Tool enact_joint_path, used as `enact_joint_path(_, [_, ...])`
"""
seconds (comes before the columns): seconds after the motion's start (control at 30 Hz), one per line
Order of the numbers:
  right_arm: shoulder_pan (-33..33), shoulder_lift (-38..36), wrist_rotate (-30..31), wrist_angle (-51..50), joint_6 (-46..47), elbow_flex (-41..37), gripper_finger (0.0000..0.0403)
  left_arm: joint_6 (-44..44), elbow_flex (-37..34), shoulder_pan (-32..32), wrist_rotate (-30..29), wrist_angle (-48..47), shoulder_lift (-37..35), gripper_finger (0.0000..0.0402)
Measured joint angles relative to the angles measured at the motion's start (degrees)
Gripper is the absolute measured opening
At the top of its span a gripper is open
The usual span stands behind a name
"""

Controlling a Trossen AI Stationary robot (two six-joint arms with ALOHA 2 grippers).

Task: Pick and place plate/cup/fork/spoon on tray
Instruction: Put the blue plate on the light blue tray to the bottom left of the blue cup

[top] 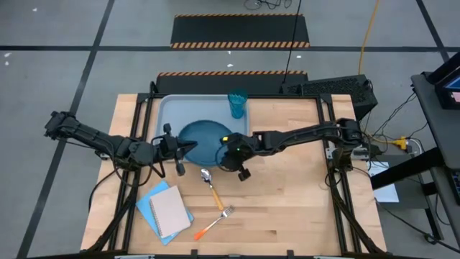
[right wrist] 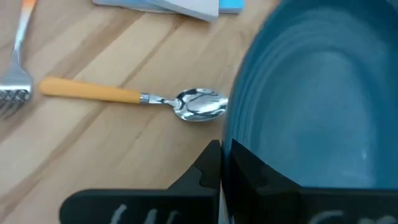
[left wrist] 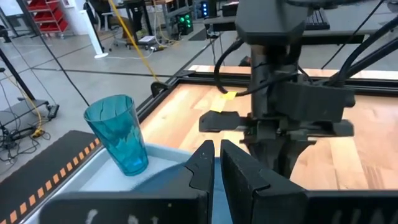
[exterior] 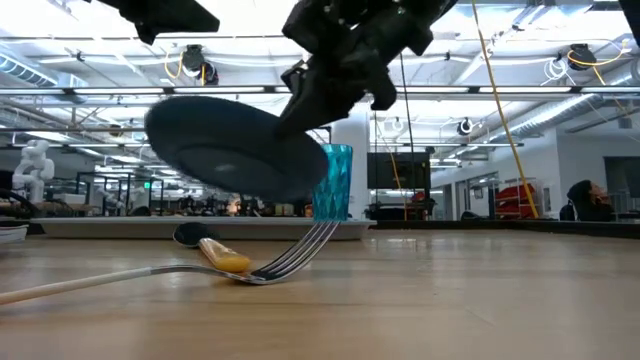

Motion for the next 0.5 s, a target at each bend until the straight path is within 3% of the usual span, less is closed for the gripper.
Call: enact_joint_path(0.5, [-4.9,6.5,-0.9,6.9,-6.7,0.0,0.0000,1.2,0.0,0.1,0.0,0.6,0.0,0.0033])
